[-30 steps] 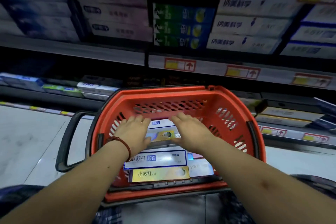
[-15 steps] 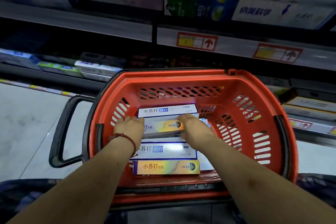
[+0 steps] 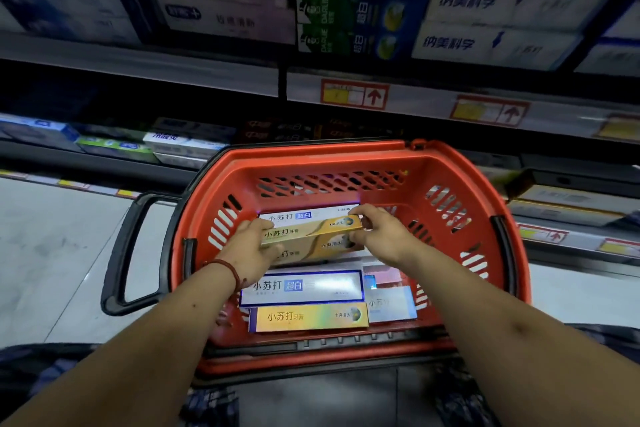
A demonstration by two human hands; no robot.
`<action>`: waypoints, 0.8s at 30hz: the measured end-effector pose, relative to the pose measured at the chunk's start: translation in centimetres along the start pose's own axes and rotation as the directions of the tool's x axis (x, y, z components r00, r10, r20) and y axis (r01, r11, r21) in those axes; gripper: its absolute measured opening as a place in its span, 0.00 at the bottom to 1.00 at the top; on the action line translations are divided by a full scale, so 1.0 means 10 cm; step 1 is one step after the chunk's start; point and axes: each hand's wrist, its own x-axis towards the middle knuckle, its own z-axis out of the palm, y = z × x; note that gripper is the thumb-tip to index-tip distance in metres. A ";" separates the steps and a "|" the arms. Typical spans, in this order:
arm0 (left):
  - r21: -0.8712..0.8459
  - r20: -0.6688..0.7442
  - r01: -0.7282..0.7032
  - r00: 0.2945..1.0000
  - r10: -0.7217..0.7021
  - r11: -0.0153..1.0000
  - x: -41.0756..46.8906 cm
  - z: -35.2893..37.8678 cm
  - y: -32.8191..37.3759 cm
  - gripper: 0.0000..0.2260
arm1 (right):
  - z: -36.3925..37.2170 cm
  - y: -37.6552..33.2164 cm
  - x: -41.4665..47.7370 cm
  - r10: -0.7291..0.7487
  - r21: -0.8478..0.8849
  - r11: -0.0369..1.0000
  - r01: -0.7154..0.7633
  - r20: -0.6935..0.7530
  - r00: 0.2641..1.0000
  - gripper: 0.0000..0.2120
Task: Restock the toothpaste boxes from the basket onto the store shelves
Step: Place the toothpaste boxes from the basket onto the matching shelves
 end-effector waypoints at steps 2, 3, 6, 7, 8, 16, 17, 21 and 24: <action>-0.103 -0.034 -0.008 0.999 0.005 0.995 -0.10 -0.03 0.07 0.24 | -0.07 -0.01 -0.11 0.021 0.074 0.997 -0.020 -0.008 1.000 0.15; -0.176 -0.048 0.001 0.999 -0.010 0.984 -0.14 -0.04 0.11 0.23 | -0.09 -0.02 -0.17 0.037 0.119 0.992 -0.036 -0.007 0.999 0.14; -0.374 -0.073 0.036 0.995 -0.068 0.927 -0.30 -0.09 0.24 0.19 | -0.19 -0.05 -0.38 0.095 0.265 0.960 -0.092 0.001 0.995 0.14; -0.417 -0.072 0.034 0.995 -0.070 0.908 -0.35 -0.13 0.28 0.19 | -0.23 -0.08 -0.45 0.100 0.298 0.950 -0.094 -0.003 0.995 0.15; -0.454 -0.080 0.024 0.995 -0.067 0.891 -0.39 -0.16 0.32 0.20 | -0.27 -0.11 -0.51 0.094 0.323 0.943 -0.086 -0.010 0.996 0.15; -0.725 -0.228 -0.014 0.948 -0.222 0.689 -0.70 -0.27 0.74 0.18 | -0.54 -0.20 -0.89 0.094 0.334 0.942 -0.036 -0.160 0.983 0.22; -0.749 -0.237 -0.020 0.941 -0.239 0.662 -0.73 -0.29 0.82 0.15 | -0.58 -0.23 -0.91 0.103 0.319 0.947 -0.030 -0.215 0.971 0.23; -0.780 -0.280 -0.090 0.935 -0.217 0.619 -0.85 -0.41 1.13 0.10 | -0.80 -0.39 -1.04 0.117 0.295 0.955 0.025 -0.454 0.883 0.12; -0.787 -0.305 -0.152 0.938 -0.163 0.598 -0.88 -0.51 1.40 0.10 | -1.04 -0.49 -1.14 0.119 0.332 0.940 0.080 -0.539 0.834 0.03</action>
